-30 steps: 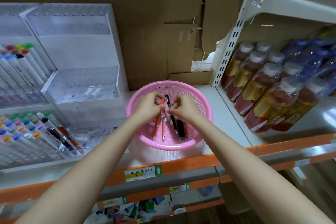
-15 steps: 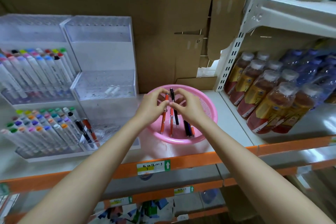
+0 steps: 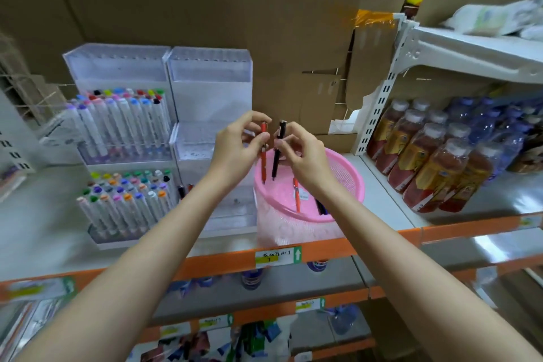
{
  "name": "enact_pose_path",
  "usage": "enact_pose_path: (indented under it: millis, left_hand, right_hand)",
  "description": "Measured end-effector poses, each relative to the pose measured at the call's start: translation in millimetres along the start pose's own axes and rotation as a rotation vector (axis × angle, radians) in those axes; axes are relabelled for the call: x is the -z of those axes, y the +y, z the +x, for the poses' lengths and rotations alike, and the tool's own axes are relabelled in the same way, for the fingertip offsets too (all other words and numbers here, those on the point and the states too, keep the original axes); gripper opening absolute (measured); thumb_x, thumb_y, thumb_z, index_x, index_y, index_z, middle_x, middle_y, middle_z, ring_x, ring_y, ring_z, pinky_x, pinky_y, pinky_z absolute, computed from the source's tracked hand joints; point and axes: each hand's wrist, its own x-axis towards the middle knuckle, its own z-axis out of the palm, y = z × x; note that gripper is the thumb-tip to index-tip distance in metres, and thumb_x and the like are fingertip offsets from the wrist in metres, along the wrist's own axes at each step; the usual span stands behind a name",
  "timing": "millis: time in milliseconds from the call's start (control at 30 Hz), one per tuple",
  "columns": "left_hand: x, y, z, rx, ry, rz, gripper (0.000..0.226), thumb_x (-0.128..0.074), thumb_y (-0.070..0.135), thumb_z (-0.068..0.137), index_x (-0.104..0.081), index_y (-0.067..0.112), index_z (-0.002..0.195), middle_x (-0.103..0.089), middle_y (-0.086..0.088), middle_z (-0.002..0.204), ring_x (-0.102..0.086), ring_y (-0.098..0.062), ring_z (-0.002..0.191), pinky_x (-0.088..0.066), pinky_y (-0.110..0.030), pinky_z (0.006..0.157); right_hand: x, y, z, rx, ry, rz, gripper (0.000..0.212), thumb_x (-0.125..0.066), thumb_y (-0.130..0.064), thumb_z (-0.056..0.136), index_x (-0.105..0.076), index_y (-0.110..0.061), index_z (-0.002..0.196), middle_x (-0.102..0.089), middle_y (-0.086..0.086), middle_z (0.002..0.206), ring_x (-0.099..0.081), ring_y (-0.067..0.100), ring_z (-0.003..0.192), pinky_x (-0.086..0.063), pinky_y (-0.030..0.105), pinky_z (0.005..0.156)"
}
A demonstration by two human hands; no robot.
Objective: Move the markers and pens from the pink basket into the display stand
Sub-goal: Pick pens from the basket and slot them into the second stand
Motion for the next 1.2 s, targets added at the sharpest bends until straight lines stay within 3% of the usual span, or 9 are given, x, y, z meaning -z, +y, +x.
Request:
enact_pose_path:
  millis: [133, 267, 367, 667, 833, 900, 1033, 1200]
  left_hand:
    - [28.2, 0.4, -12.9, 0.010, -0.023, 0.013, 0.021, -0.063, 0.008, 0.088, -0.063, 0.026, 0.099, -0.065, -0.006, 0.084, -0.069, -0.021, 0.072, -0.059, -0.044, 0.069]
    - [57.7, -8.1, -29.4, 0.033, -0.059, 0.069, 0.019, -0.063, 0.012, 0.090, -0.062, 0.026, 0.102, -0.064, -0.002, 0.085, -0.069, -0.017, 0.075, -0.059, -0.044, 0.072]
    - [76.5, -13.9, -39.2, 0.040, -0.063, 0.112, 0.019, -0.064, 0.013, 0.090, -0.062, 0.028, 0.101, -0.064, -0.002, 0.087, -0.069, -0.016, 0.076, -0.059, -0.042, 0.074]
    - [105.2, -28.8, -51.5, 0.075, -0.111, 0.154, 0.018, -0.065, 0.014, 0.089, -0.059, 0.027, 0.100, -0.065, 0.000, 0.088, -0.069, -0.014, 0.079, -0.059, -0.040, 0.076]
    - [107.2, -34.3, -52.5, 0.094, -0.129, 0.138, 0.019, -0.066, 0.013, 0.088, -0.060, 0.026, 0.101, -0.066, 0.000, 0.091, -0.068, -0.012, 0.082, -0.059, -0.035, 0.078]
    - [105.8, -35.0, -52.5, 0.090, -0.146, 0.142, 0.018, -0.066, 0.013, 0.088, -0.060, 0.023, 0.102, -0.066, 0.001, 0.090, -0.069, -0.012, 0.082, -0.059, -0.035, 0.078]
    - [102.2, -38.6, -52.9, 0.071, -0.179, 0.187, 0.018, -0.067, 0.015, 0.087, -0.060, 0.021, 0.102, -0.066, 0.001, 0.091, -0.068, -0.012, 0.084, -0.058, -0.034, 0.080]
    - [100.9, -45.4, -53.5, 0.061, -0.217, 0.220, 0.018, -0.069, 0.014, 0.086, -0.061, 0.016, 0.103, -0.065, 0.001, 0.089, -0.067, -0.013, 0.084, -0.057, -0.031, 0.079]
  right_hand:
    - [-27.1, -15.7, -9.7, 0.024, -0.011, 0.001, 0.010, -0.062, -0.007, 0.091, -0.054, -0.011, 0.086, -0.066, 0.001, 0.074, -0.065, 0.023, 0.075, -0.057, 0.047, 0.069]
    - [-53.0, -26.4, -24.4, -0.034, -0.037, 0.109, 0.029, -0.062, -0.003, 0.090, -0.053, -0.017, 0.114, -0.061, 0.020, 0.079, -0.065, 0.032, 0.076, -0.061, 0.039, 0.065]
    - [-68.5, -30.2, -32.3, -0.059, -0.022, 0.128, 0.032, -0.062, -0.001, 0.091, -0.053, -0.016, 0.118, -0.061, 0.024, 0.078, -0.065, 0.034, 0.077, -0.061, 0.037, 0.065]
    - [-104.4, -34.4, -30.1, -0.002, -0.057, -0.050, 0.028, -0.062, -0.001, 0.090, -0.056, -0.016, 0.112, -0.057, -0.004, 0.071, -0.061, 0.017, 0.069, -0.056, 0.038, 0.066]
    - [-111.5, -33.6, -28.0, 0.020, -0.066, -0.095, 0.028, -0.061, -0.002, 0.090, -0.055, -0.015, 0.114, -0.056, -0.010, 0.073, -0.061, 0.011, 0.070, -0.050, 0.025, 0.064]
    - [-112.1, -32.5, -29.0, 0.028, -0.049, -0.100, 0.029, -0.063, -0.003, 0.089, -0.055, -0.015, 0.114, -0.058, -0.009, 0.074, -0.061, 0.007, 0.070, -0.048, 0.022, 0.063]
    - [-111.5, -29.8, -30.3, 0.041, -0.010, -0.104, 0.031, -0.066, -0.006, 0.088, -0.054, -0.015, 0.115, -0.065, 0.001, 0.080, -0.065, 0.015, 0.076, -0.054, 0.030, 0.069]
    - [-109.3, -28.7, -29.0, 0.036, -0.015, -0.116, 0.031, -0.065, -0.004, 0.088, -0.054, -0.012, 0.115, -0.063, -0.003, 0.079, -0.065, 0.017, 0.076, -0.051, 0.028, 0.069]
